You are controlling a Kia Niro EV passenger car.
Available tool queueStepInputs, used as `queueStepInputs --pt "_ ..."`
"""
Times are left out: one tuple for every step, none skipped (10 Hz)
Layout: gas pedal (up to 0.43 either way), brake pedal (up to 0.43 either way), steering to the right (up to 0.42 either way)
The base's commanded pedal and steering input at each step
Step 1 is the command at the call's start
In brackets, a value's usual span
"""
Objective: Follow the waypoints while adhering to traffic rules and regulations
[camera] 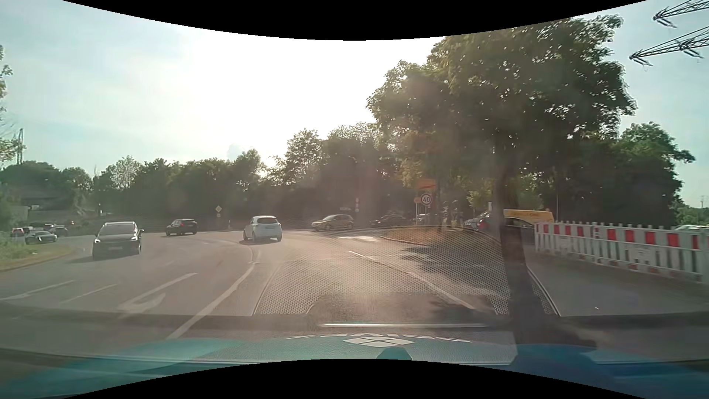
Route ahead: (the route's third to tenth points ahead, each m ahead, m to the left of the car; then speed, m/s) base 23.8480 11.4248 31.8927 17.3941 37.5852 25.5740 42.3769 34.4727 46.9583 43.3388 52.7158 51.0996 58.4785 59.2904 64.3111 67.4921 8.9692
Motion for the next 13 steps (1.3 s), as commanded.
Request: queueStepInputs --pt "0.098 0.0 -0.101" --pt "0.098 0.0 -0.101" --pt "0.098 0.0 -0.101" --pt "0.098 0.0 -0.102" --pt "0.11 0.0 -0.102" --pt "0.11 0.0 -0.1" --pt "0.118 0.0 -0.094" --pt "0.118 0.0 -0.092" --pt "0.118 0.0 -0.094" --pt "0.118 0.0 -0.101" --pt "0.118 0.0 -0.106" --pt "0.118 0.0 -0.106" --pt "0.118 0.0 -0.11"
